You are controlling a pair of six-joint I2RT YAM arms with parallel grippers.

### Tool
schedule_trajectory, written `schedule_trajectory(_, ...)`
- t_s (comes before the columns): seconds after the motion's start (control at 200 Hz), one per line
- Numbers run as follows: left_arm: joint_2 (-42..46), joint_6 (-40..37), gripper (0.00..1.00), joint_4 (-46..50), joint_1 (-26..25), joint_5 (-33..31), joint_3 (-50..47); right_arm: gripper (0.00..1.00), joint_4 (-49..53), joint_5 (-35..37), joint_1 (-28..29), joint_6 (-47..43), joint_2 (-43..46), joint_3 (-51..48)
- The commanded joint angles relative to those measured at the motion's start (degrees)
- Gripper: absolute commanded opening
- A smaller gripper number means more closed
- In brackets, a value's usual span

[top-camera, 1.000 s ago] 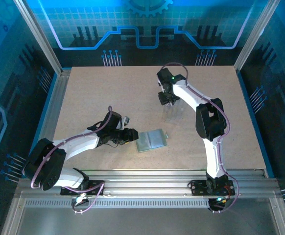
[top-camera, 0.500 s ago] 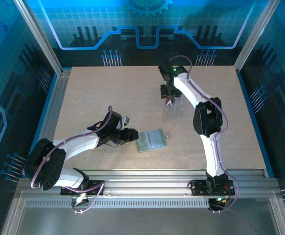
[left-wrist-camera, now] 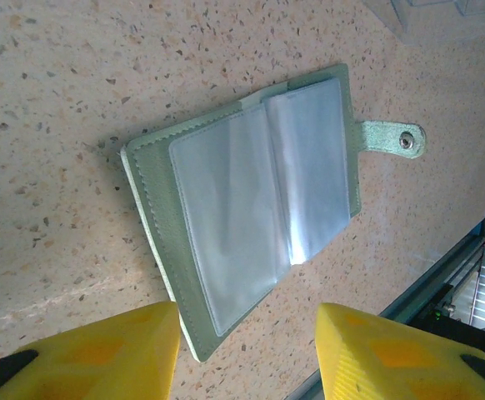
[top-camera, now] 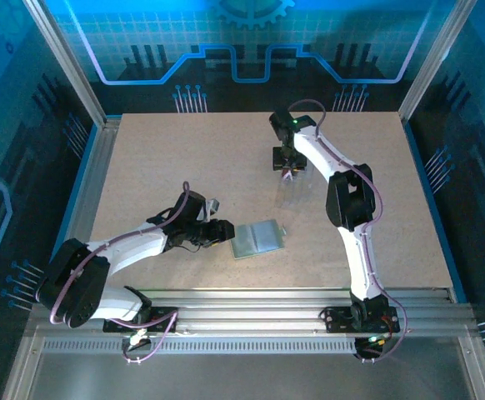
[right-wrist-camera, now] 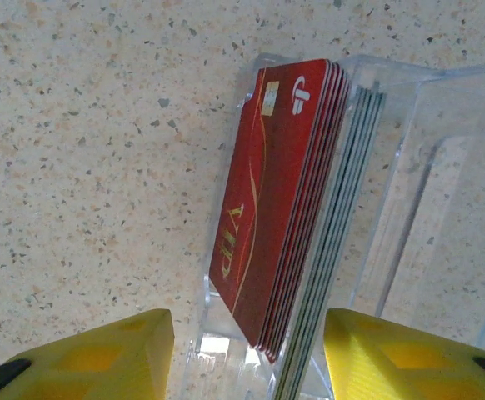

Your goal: Put the credit cards into the card holder

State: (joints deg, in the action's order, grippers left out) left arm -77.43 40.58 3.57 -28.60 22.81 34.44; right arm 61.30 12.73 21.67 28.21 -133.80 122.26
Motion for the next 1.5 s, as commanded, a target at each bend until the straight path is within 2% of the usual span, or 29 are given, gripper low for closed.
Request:
schedule_trajectory(0.0, 1.3, 0.3, 0.47, 0.1, 0.3, 0.5, -0.8, 0.51, 1.0, -2.0, -1.2, 1.5, -1.6, 0.9)
schedule_trajectory(0.53, 0.4, 0.4, 0.47, -0.5, 0.3, 0.6, -0.9, 0.43, -0.9, -4.1, -0.4, -0.5, 0.2, -0.3)
schedule_trajectory(1.496, -1.1, 0.7, 0.47, -1.4, 0.3, 0.9, -1.0, 0.36, -1.7, -6.0, -0.5, -1.7, 3.5, -0.8)
